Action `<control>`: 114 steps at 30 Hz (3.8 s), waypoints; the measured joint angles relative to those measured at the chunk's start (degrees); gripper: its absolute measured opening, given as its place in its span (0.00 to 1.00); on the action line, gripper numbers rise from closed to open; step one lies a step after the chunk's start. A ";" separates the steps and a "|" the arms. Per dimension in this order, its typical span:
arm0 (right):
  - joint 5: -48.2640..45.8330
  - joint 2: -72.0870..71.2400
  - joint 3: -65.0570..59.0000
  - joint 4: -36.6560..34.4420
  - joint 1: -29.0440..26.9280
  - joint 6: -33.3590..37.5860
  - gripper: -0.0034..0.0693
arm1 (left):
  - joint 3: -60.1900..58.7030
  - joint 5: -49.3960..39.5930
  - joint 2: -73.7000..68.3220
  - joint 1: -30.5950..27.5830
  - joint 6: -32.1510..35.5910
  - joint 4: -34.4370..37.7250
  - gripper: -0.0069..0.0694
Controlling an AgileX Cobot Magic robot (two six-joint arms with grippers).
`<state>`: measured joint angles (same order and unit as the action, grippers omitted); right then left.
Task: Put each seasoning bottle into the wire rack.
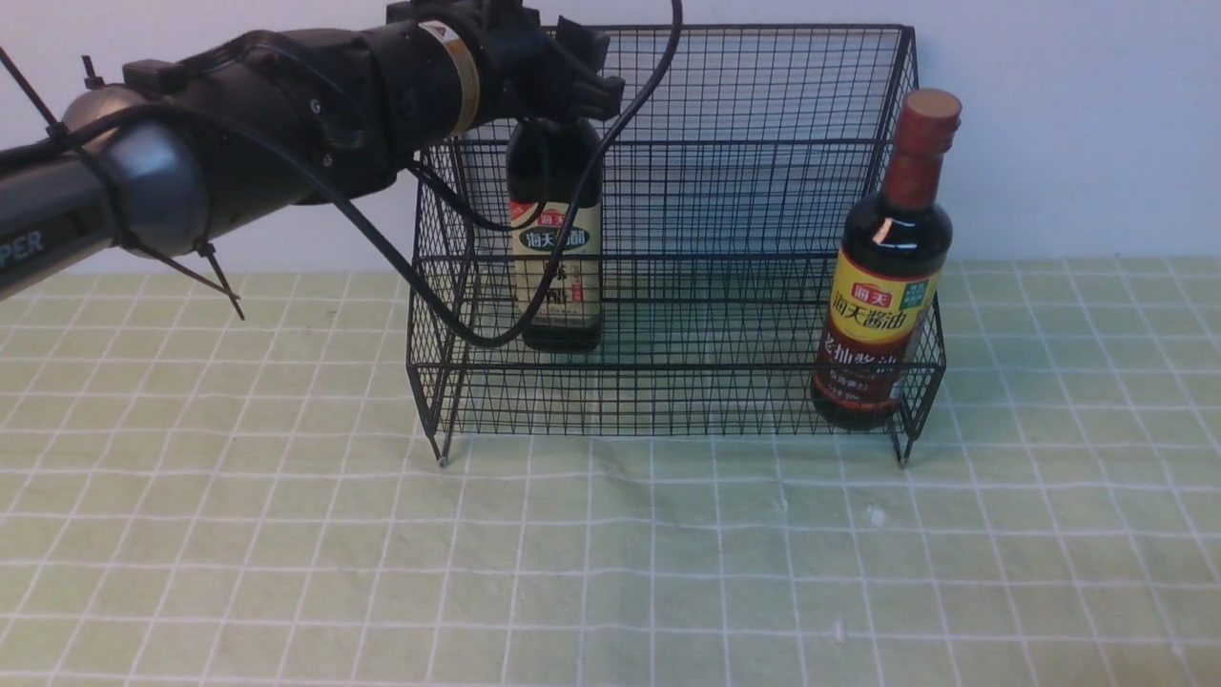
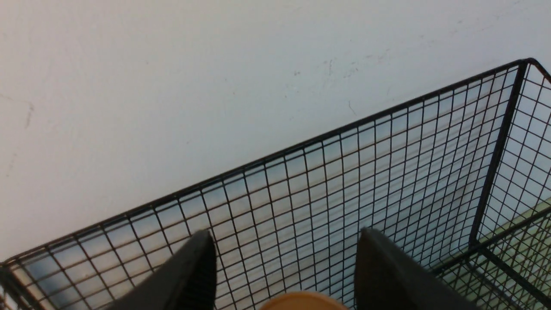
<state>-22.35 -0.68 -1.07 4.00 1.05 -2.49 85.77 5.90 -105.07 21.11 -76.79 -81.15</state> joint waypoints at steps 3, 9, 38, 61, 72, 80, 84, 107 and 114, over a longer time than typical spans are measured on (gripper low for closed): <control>0.00 0.00 0.00 0.00 0.00 0.00 0.03 | 0.00 -0.36 1.93 0.00 -1.74 -2.74 0.61; 0.00 0.00 0.00 0.00 0.00 0.00 0.03 | 0.00 -0.50 8.17 0.00 -5.32 -9.75 0.60; 0.00 0.00 0.00 0.00 0.00 0.00 0.03 | 0.02 -59.42 24.23 -0.06 54.70 41.76 0.11; 0.00 0.00 0.00 0.00 0.00 0.00 0.03 | -29.17 -56.68 73.16 -0.06 58.83 74.51 0.11; 0.00 0.00 0.00 0.00 0.00 0.00 0.03 | -29.25 -58.04 82.06 -0.06 63.23 73.64 0.11; 0.00 0.00 0.00 0.00 0.00 0.00 0.03 | -37.97 -50.44 82.58 -0.11 67.90 70.84 0.11; 0.00 0.00 0.00 0.00 0.00 0.00 0.03 | -48.51 -40.84 86.66 -2.38 70.74 71.31 0.11; 0.04 0.00 0.00 0.00 0.00 0.00 0.03 | -87.25 -28.00 105.74 -19.74 73.61 76.06 0.11; 0.04 0.00 0.00 0.00 0.00 0.00 0.03 | -87.25 -28.00 105.74 -19.80 73.61 76.06 0.11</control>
<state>-22.31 -0.68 -1.07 4.00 1.05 -2.49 -1.47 -22.10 0.67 1.31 -3.18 -5.09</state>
